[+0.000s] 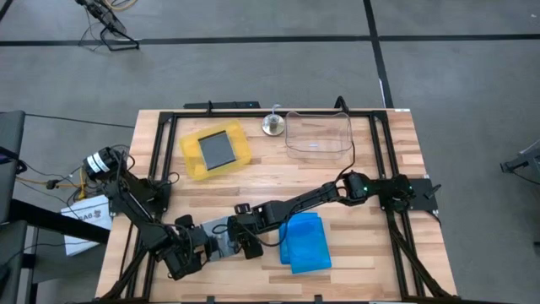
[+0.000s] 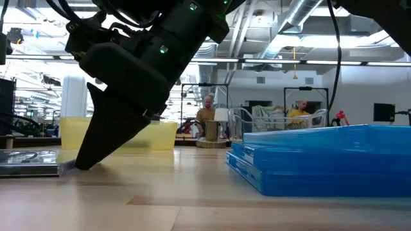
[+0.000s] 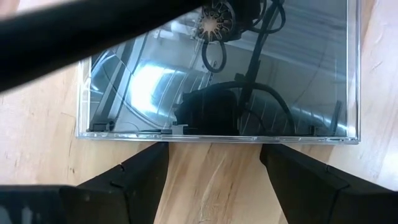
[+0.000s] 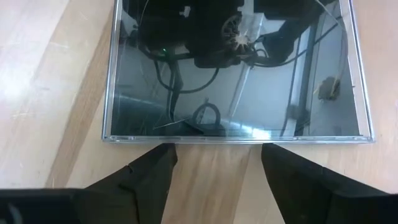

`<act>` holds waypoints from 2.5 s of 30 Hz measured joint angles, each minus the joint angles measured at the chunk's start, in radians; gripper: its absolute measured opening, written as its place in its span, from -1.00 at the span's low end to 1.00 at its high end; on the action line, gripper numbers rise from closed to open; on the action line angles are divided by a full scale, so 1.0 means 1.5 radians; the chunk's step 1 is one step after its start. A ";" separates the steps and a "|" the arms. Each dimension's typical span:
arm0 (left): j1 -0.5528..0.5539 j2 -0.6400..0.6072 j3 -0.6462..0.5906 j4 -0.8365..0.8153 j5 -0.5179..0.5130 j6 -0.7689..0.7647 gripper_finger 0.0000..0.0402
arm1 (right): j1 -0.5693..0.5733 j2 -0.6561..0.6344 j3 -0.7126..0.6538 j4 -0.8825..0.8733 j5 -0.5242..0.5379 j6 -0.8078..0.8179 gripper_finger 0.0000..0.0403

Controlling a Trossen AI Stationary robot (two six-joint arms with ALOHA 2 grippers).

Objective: Pick & place jewel cases by type
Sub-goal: Put the black CD case into the yellow bin

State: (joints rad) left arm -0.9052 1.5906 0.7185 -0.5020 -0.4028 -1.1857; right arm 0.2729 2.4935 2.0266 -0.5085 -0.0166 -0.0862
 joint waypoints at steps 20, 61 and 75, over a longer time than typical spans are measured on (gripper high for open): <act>0.011 0.004 0.054 -0.066 -0.007 0.027 0.29 | -0.007 0.003 0.032 -0.046 0.012 -0.033 0.19; 0.066 -0.036 0.058 -0.097 -0.037 0.052 0.29 | -0.031 -0.006 0.111 -0.220 0.018 -0.068 0.19; 0.090 -0.098 0.058 -0.138 -0.054 0.066 0.29 | -0.041 -0.005 0.125 -0.252 0.021 -0.073 0.19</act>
State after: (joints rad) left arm -0.7699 1.4432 0.8059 -0.7092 -0.4843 -1.0873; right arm 0.2108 2.4868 2.2146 -0.8862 0.0151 -0.1963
